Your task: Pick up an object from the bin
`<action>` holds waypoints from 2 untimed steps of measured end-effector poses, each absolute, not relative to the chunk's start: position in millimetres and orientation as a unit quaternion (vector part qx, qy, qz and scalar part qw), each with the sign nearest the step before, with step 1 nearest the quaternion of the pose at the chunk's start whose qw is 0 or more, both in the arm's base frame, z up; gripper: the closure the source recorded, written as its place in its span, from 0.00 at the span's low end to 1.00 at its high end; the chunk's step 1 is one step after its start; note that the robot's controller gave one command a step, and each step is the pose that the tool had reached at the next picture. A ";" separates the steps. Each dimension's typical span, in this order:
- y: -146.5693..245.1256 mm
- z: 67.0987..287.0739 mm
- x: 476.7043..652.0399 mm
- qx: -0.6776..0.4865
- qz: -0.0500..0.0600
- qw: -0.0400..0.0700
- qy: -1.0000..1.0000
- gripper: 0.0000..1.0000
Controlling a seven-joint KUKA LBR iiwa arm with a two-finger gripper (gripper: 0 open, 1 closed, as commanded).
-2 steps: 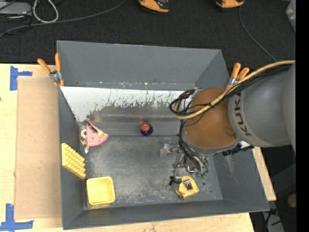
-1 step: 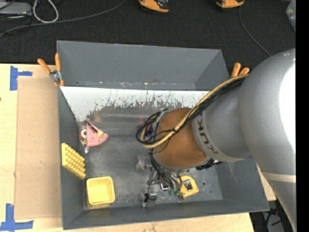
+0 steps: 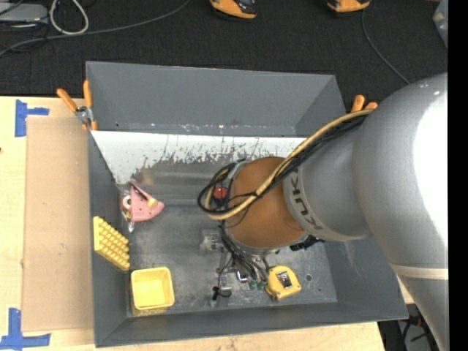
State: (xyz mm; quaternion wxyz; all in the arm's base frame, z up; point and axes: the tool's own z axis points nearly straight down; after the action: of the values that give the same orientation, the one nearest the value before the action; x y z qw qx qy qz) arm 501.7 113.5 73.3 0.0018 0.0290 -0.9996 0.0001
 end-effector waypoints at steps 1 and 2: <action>156.7 70.4 523.7 0.055 -0.001 0.003 -0.998 0.00; 192.1 69.8 535.9 0.080 0.000 0.003 -0.997 0.00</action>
Offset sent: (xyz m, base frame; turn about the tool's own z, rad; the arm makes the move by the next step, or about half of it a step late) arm 0.0348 0.0800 -0.0033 -0.1002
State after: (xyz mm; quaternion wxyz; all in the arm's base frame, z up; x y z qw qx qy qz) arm 535.9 192.1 69.8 0.0026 0.0796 -0.9968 0.0000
